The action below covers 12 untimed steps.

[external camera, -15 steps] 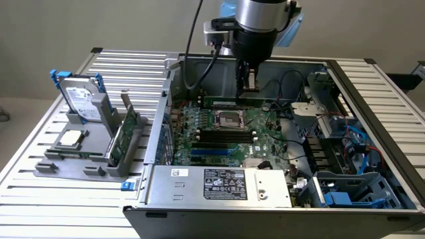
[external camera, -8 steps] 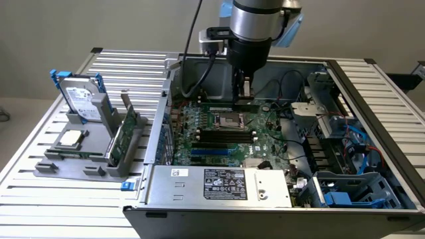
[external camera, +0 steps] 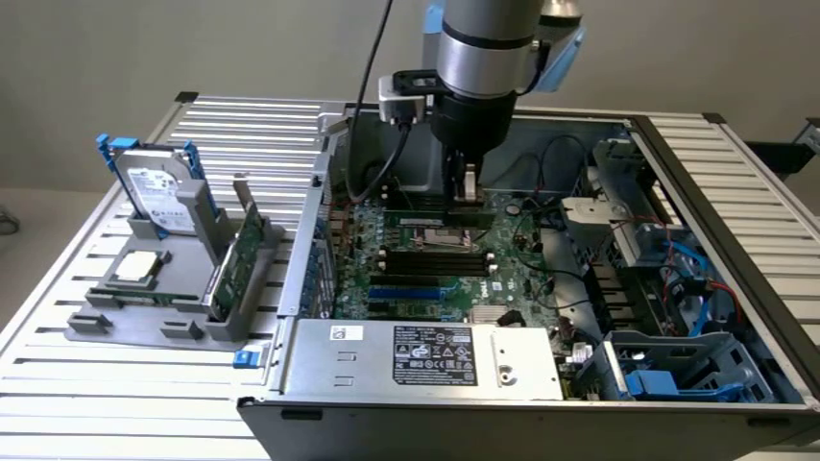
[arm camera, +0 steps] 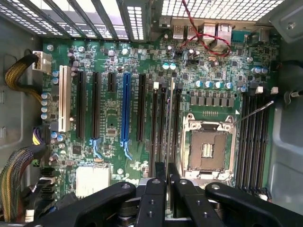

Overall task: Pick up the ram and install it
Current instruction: 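Insert the ram into the slot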

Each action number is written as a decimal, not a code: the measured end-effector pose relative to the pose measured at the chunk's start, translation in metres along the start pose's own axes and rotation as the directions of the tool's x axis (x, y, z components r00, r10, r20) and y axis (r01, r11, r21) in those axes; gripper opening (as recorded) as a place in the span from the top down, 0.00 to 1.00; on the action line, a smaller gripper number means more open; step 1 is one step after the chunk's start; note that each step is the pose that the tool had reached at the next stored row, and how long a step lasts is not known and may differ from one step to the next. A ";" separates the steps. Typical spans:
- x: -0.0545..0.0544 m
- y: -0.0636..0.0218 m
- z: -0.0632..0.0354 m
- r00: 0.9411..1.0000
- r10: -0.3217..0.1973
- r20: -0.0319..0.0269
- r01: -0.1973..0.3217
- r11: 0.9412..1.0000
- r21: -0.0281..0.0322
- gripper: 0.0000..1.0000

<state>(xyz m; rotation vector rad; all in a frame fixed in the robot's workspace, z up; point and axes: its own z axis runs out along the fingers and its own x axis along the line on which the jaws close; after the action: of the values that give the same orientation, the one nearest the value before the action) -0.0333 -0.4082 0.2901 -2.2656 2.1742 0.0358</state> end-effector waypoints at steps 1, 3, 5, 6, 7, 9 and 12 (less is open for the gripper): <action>0.000 0.0000 0.0018 1.000 -0.001 0.000 0.001 1.000 0.000 0.86; 0.001 -0.0001 0.0055 1.000 -0.005 0.000 0.005 1.000 0.000 0.86; 0.001 -0.0002 0.0091 1.000 -0.008 0.000 0.008 1.000 0.000 0.86; 0.001 -0.0002 0.0109 1.000 -0.010 0.000 0.010 1.000 0.000 0.86; 0.002 -0.0003 0.0127 1.000 -0.011 0.000 0.011 1.000 0.000 0.86; 0.002 -0.0004 0.0163 1.000 -0.013 0.000 0.013 1.000 0.000 0.86; 0.003 -0.0006 0.0218 1.000 -0.014 0.000 0.014 1.000 0.000 0.86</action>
<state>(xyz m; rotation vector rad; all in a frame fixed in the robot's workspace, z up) -0.0329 -0.4109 0.2682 -2.2806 2.1588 0.0359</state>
